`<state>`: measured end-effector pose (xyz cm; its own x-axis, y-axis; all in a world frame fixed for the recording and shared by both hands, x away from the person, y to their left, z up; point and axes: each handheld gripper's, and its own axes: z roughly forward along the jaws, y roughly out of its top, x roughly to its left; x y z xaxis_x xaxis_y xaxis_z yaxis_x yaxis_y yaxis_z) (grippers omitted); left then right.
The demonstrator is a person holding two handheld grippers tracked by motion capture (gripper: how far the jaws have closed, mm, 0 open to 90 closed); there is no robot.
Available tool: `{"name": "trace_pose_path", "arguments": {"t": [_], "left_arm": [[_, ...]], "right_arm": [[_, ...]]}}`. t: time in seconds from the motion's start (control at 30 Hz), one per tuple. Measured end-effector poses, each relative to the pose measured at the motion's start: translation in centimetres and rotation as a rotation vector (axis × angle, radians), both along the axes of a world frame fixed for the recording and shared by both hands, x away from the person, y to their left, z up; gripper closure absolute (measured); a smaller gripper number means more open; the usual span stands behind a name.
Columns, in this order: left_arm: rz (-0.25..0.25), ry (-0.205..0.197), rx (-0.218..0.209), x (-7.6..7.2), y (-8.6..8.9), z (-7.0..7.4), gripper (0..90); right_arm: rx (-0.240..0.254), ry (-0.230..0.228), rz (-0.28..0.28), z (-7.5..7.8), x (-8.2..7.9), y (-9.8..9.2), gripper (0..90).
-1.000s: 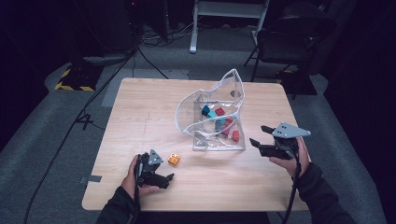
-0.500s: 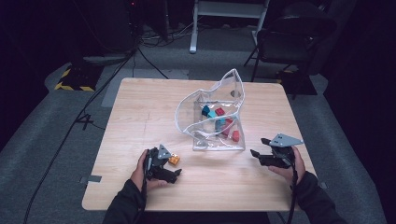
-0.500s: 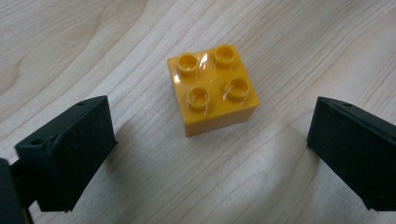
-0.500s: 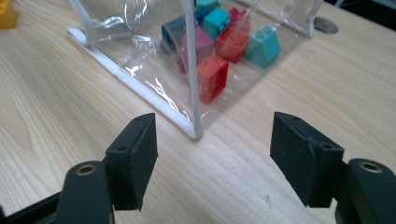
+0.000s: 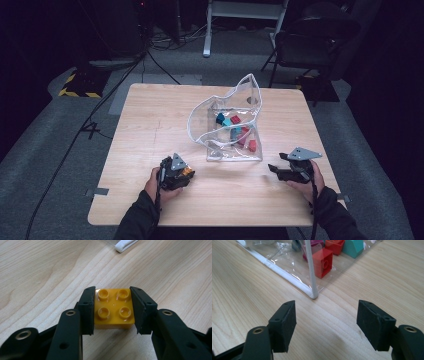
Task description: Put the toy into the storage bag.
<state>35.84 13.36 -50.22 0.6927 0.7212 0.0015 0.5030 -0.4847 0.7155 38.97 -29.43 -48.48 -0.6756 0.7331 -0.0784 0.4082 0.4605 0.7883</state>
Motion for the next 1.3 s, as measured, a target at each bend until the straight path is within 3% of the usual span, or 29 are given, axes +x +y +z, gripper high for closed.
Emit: {"name": "trace_pose_path", "arguments": {"t": [0.37, 0.63, 0.77, 0.83, 1.1, 1.3], "left_arm": [[0.019, -0.003, 0.01, 0.7, 0.0, 0.1, 58.8], [0.044, -0.003, -0.043, 2.2, 1.3, 0.8, 58.8], [0.081, -0.029, -0.067, 3.6, 2.7, 1.4, 58.8], [0.091, -0.017, -0.083, 4.2, 3.1, 1.6, 58.8], [0.142, -0.055, -0.148, 7.1, 4.6, 4.0, 58.8], [0.168, -0.085, -0.174, 9.3, 5.0, 5.7, 58.8]], "right_arm": [[0.032, 0.044, -0.008, -1.2, 0.4, -0.3, 32.8], [0.013, 0.05, 0.012, -1.8, 0.3, 0.1, 32.8], [-0.008, 0.042, 0.021, -1.9, 0.2, 0.3, 32.8], [-0.009, 0.041, 0.021, -2.0, 0.2, 0.4, 32.7], [-0.018, 0.037, 0.025, -2.0, 0.1, 0.5, 32.5], [-0.01, 0.052, 0.033, -2.1, 0.2, 0.5, 31.9]]}}
